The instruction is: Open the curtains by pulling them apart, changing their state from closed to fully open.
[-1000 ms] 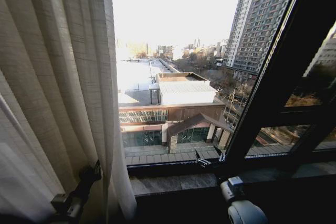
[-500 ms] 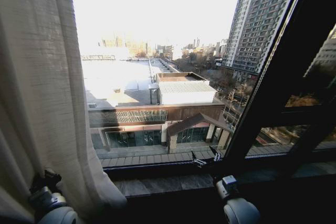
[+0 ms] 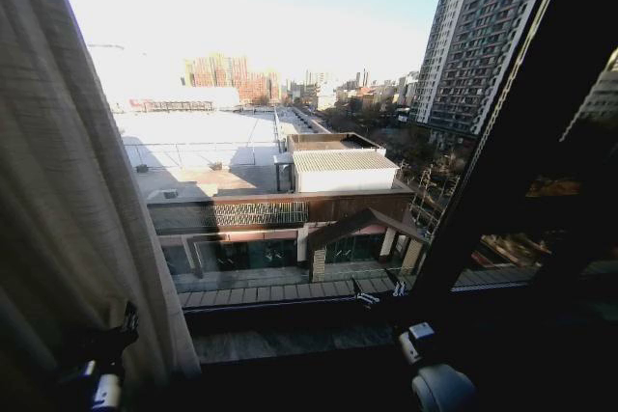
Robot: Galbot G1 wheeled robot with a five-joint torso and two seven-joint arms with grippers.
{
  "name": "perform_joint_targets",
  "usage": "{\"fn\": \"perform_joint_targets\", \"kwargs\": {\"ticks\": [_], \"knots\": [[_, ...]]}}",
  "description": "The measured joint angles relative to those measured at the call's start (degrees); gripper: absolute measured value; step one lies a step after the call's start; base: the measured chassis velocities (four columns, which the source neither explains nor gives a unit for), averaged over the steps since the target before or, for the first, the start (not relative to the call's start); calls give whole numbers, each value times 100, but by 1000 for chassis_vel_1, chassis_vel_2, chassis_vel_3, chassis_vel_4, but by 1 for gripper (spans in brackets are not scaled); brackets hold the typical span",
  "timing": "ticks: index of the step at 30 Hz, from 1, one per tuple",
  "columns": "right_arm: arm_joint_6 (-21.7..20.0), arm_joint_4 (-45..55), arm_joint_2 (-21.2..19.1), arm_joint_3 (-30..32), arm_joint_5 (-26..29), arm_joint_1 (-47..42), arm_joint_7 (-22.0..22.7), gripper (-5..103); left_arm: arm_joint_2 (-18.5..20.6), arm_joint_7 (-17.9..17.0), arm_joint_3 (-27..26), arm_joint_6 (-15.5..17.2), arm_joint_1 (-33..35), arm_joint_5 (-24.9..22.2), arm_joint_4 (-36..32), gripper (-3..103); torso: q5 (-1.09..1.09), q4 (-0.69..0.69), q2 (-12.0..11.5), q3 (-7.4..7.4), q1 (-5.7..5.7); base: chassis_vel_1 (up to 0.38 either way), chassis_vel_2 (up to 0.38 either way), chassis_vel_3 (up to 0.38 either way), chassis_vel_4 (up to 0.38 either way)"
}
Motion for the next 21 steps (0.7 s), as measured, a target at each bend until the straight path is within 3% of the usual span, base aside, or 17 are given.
{"fn": "perform_joint_targets", "kwargs": {"ticks": [2, 4, 6, 7, 9, 12, 17, 21], "knots": [[21, -35, 10, -19, 1, 11, 0, 100, 21, 373, -16, -179, 24, -148, -56, 66, 0, 0, 0, 0, 0, 0, 0, 0, 0], [40, -39, 21, -57, 1, 4, -1, 100, 75, 523, -7, -227, -20, -213, -55, 77, 0, 1, 0, 0, 0, 0, 0, 0, 0], [48, -39, 21, -71, 1, -5, -1, 100, 114, 587, 4, -246, -65, -234, -35, 77, 0, 1, 0, 0, 0, 0, 0, 0, 0], [58, -37, 13, -87, 2, -27, -2, 100, 206, 727, 31, -275, -166, -278, 35, 88, -1, 1, 0, 0, 0, 0, 0, 0, 0], [63, -28, -4, -91, 1, -35, -3, 100, 293, 823, 62, -327, -255, -302, 107, 88, 0, 0, 0, 0, 0, 0, 0, 0, 0], [66, 23, -72, -80, 1, -23, -3, 100, 554, 940, 200, -441, -538, -366, 364, 99, -1, -1, 0, 0, 0, 0, 0, 0, 0], [67, 79, -105, -64, 3, -5, 2, 100, 664, 964, 260, -479, -791, -417, 588, 102, -1, 0, 0, 0, 0, 0, 0, 0, 0], [65, 127, -104, -81, 2, 5, 3, 100, 668, 964, 275, -448, -864, -421, 624, 87, -1, 0, 0, 0, 0, 0, 0, 0, 0]]}}
